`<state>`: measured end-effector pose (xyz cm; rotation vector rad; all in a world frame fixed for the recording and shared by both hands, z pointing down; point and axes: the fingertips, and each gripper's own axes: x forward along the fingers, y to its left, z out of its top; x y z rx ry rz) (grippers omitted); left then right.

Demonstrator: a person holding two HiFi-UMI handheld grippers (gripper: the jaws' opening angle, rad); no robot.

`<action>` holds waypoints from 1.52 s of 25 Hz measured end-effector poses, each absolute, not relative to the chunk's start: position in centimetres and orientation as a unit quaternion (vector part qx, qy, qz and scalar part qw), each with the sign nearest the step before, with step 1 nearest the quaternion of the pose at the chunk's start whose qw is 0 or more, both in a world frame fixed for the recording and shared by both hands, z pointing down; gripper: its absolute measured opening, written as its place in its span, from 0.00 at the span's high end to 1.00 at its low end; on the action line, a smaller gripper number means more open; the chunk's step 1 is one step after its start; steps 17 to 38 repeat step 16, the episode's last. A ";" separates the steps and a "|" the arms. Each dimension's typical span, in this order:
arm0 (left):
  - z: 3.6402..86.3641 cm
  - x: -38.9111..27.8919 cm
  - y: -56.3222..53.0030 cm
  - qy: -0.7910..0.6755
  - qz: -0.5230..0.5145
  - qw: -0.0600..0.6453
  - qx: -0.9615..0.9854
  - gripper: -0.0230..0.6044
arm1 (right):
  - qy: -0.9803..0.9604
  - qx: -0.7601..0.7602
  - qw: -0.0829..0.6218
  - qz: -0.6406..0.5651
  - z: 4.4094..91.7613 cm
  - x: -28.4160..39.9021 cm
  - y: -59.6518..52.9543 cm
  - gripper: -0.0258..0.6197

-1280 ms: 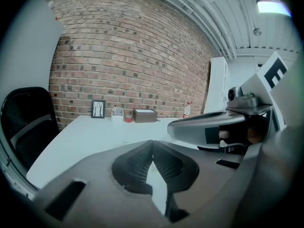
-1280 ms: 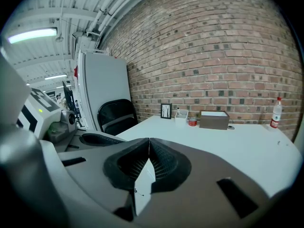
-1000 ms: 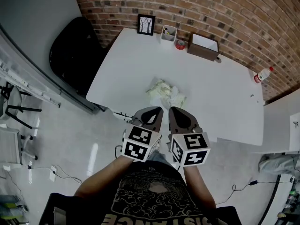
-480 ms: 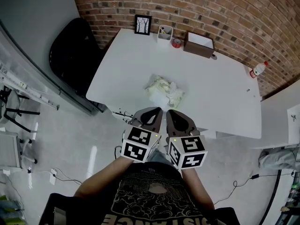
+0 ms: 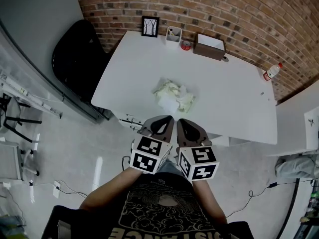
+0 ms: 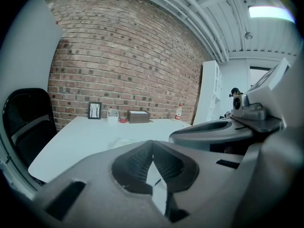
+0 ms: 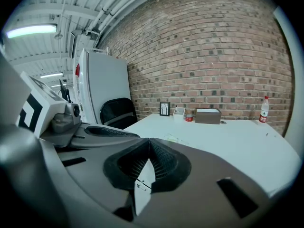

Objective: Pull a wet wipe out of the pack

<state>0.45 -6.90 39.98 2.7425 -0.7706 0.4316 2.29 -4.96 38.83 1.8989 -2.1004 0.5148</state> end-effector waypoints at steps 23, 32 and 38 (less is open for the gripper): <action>40.3 0.1 -6.8 -0.262 0.151 0.131 0.944 0.94 | -0.721 0.658 0.133 0.174 38.9 2.2 -4.9 0.93; 40.3 0.1 -6.8 -0.262 0.151 0.131 0.944 0.94 | -0.721 0.658 0.133 0.174 38.9 2.2 -4.9 0.93; 40.3 0.1 -6.8 -0.262 0.151 0.131 0.944 0.94 | -0.721 0.658 0.133 0.174 38.9 2.2 -4.9 0.93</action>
